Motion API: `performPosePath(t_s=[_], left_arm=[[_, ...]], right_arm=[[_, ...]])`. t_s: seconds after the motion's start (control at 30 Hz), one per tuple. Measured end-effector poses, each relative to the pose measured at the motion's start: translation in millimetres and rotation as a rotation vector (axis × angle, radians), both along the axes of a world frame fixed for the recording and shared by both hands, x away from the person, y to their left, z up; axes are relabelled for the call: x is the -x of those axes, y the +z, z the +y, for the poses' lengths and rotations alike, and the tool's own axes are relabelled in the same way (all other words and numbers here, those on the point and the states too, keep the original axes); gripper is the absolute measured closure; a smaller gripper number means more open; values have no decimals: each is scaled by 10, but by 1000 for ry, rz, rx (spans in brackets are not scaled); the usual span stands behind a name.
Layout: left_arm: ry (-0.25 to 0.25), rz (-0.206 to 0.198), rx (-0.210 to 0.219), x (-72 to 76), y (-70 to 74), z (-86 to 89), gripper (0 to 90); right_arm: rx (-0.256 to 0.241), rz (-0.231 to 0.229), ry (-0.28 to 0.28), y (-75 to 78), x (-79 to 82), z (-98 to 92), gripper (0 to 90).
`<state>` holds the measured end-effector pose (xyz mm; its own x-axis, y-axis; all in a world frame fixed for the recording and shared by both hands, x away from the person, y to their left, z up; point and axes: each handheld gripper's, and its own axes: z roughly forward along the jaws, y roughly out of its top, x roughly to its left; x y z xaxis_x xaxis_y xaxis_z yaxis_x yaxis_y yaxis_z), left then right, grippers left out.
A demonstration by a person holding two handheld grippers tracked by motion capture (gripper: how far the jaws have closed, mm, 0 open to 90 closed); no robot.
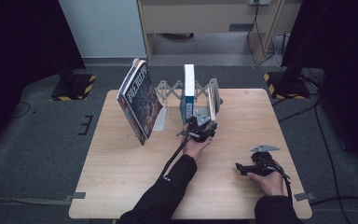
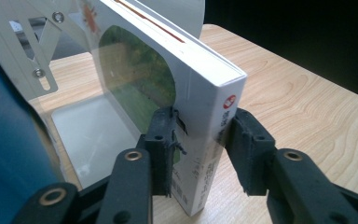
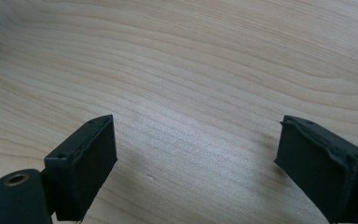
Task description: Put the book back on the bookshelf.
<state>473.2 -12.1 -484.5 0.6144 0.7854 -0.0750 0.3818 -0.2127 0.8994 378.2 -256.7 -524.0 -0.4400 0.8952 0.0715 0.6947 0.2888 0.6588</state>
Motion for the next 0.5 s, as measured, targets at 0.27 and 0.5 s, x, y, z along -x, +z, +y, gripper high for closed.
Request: performPosePath(t_s=[0.27,0.5], left_arm=[[-20,-8,-24,41,45,14,575],[-52,1,-24,215,147,187,482]], right_arm=[[-4,-2,-2,3,1,-3,120],[-1,-18,-2,34,6,-12,119]])
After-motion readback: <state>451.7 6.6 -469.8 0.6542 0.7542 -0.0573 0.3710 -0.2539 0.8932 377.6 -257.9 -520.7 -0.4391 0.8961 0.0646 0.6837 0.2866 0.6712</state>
